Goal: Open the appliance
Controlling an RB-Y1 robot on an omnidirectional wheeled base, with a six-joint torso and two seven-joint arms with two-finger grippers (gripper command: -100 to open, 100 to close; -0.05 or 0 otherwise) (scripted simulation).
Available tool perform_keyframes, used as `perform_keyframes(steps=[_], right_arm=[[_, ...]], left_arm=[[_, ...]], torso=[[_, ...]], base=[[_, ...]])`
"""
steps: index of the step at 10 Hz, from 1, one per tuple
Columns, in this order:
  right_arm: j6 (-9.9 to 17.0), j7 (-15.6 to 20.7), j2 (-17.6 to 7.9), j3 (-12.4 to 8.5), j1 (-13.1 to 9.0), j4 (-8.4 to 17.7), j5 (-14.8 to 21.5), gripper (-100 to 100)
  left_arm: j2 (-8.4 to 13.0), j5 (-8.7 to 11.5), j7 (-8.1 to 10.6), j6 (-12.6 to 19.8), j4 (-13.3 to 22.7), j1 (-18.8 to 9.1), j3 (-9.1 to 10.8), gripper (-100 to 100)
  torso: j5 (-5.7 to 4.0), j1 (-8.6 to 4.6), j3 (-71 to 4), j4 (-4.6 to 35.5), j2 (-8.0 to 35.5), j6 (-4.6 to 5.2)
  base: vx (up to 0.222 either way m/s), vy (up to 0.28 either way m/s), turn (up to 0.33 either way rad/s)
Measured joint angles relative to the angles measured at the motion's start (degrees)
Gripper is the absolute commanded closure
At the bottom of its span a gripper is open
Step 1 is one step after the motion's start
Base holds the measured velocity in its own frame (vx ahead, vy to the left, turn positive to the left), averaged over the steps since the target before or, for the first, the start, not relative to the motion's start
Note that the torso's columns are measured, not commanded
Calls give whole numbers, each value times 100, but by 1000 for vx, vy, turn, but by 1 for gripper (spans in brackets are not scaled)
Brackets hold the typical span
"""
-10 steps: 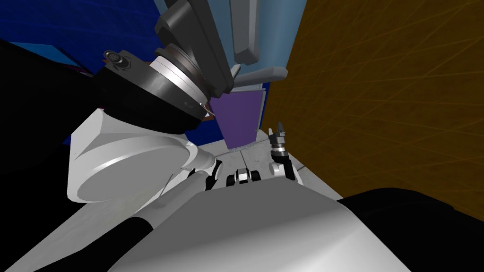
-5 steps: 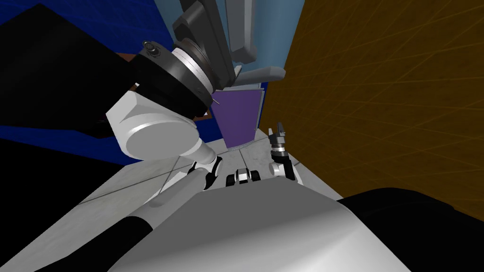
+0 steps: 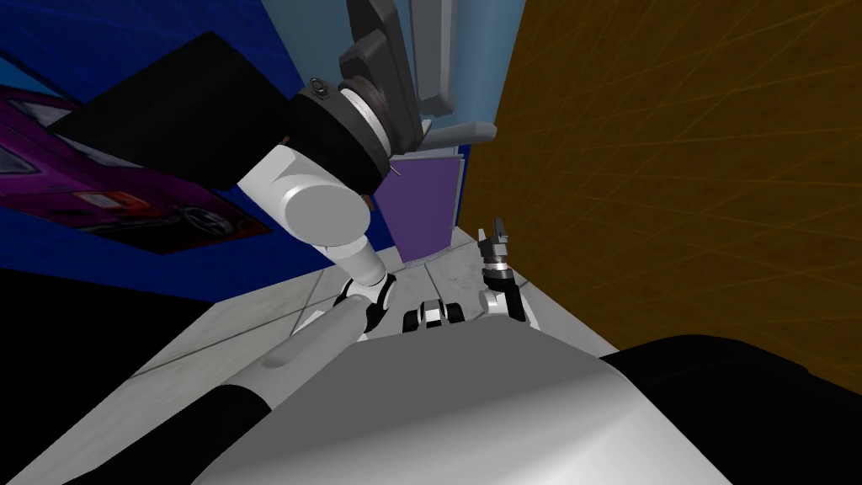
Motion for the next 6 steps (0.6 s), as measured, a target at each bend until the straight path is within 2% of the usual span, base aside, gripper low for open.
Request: perform_keyframes(steps=[6], right_arm=[[0,0,0,0,0,0,0,0]], left_arm=[[6,-139,-172,-398,978,-401,79,-100]], torso=[[14,21,0,34,21,-6]], base=[[-56,25,-66]])
